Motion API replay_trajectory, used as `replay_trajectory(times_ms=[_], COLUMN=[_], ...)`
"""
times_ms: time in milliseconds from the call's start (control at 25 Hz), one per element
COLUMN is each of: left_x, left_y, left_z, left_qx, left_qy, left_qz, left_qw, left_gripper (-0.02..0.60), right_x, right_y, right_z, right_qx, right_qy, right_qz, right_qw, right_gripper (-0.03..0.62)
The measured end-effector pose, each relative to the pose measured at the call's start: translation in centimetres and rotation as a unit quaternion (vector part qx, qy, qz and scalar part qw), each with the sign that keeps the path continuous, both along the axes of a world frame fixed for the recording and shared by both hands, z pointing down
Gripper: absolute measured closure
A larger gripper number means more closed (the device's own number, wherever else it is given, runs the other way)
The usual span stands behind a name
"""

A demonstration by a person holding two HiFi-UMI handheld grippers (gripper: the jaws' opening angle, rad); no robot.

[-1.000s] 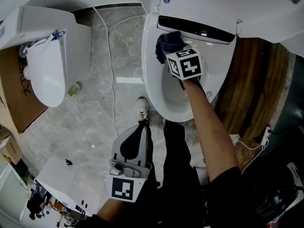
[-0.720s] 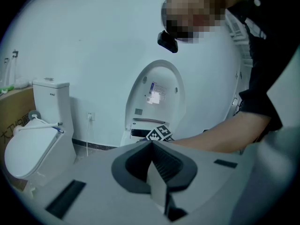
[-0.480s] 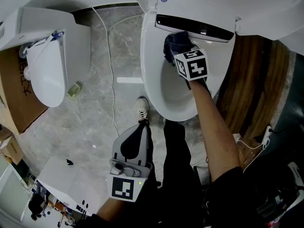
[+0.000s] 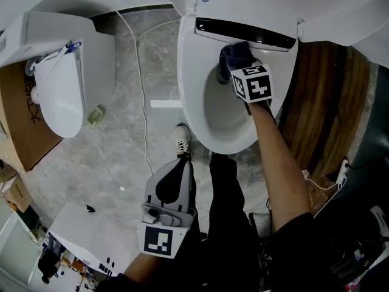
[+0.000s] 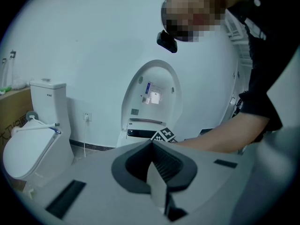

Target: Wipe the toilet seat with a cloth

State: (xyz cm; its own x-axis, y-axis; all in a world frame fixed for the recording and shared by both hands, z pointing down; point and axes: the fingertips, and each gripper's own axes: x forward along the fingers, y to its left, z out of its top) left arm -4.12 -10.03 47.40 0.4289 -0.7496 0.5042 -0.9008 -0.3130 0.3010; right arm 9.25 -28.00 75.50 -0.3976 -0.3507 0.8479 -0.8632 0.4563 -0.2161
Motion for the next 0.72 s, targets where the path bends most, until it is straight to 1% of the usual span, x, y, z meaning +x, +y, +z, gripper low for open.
replay_trajectory(times_ms=[440,720], left_x=[0.5,0.5], left_y=[0.8,1.2], left_z=[-0.3,-0.5], left_qx=[0.003,0.006], left_qy=[-0.004,-0.005], left_qz=[0.002,0.000], left_qw=[1.0000,1.0000], left_gripper=[0.571,0.571], right_x=[3.9,5.2], right_y=[0.9,1.1], right_z=[0.4,0.4], right_qx=[-0.008,-0.011], right_qy=[0.002,0.008], right_qz=[0.044,0.061], right_qw=[0.999,0.998], right_gripper=[0.499,0.499])
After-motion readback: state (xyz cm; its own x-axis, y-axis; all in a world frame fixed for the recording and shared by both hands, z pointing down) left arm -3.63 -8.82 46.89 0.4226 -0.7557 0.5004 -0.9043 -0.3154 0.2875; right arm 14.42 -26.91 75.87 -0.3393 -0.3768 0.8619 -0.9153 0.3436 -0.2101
